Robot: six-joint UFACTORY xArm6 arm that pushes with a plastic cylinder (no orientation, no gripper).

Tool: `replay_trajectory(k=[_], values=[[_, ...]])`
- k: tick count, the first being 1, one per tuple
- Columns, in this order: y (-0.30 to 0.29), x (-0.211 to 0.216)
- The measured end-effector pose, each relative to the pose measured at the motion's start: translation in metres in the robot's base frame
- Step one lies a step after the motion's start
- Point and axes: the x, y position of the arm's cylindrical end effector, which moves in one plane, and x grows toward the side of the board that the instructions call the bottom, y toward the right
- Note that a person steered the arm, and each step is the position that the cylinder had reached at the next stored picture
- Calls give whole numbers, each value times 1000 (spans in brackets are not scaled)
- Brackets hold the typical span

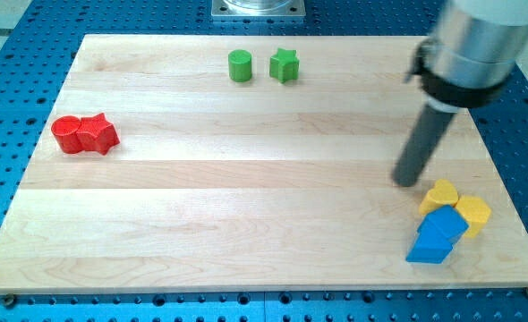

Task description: Move the red blocks slightly to the right

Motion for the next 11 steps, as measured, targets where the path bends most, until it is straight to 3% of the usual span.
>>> replay_trajectory(k=[2,4,6,7,10,11], values=[[-187,47],[-321,-6],[-426,-14],[-462,-33],[-385,-78],[-412,-110]])
